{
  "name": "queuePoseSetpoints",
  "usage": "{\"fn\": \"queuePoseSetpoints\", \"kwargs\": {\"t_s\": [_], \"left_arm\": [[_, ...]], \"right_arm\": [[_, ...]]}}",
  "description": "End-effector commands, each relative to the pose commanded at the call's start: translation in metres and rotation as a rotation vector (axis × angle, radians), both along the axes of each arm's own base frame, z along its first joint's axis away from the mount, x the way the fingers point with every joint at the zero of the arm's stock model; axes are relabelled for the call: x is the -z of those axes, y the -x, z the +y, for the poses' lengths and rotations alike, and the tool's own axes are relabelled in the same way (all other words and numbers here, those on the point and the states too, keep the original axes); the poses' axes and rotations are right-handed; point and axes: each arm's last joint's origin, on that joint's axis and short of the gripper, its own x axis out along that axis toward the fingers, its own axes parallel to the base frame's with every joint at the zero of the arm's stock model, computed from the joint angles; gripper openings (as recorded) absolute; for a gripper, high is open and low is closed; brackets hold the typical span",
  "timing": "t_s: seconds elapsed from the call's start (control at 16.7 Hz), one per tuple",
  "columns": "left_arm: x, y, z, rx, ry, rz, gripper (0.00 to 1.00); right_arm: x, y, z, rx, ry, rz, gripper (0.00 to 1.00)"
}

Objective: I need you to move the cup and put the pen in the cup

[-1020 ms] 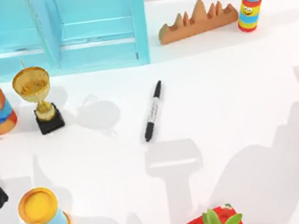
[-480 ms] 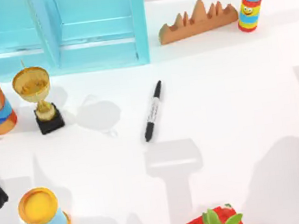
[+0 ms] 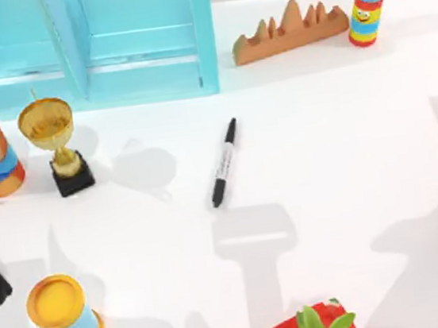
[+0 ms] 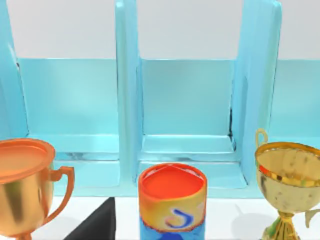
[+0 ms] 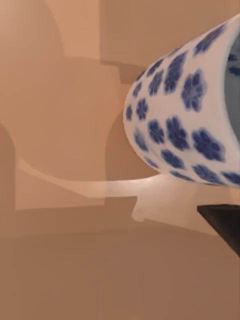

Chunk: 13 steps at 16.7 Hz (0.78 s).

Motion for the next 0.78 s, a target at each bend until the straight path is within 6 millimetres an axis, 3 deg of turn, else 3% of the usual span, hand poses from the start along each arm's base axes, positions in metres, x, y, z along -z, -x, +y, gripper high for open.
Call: {"fn": "queuePoseSetpoints", "kwargs": {"t_s": [0.06,0.78], "left_arm": [[0.0000,0.0000,0.0000,0.000,0.000,0.000,1.00],[0.0000,0.0000,0.0000,0.000,0.000,0.000,1.00]], "right_arm": [[0.0000,0.0000,0.0000,0.000,0.000,0.000,1.00],[0.0000,0.0000,0.0000,0.000,0.000,0.000,0.10]]}}
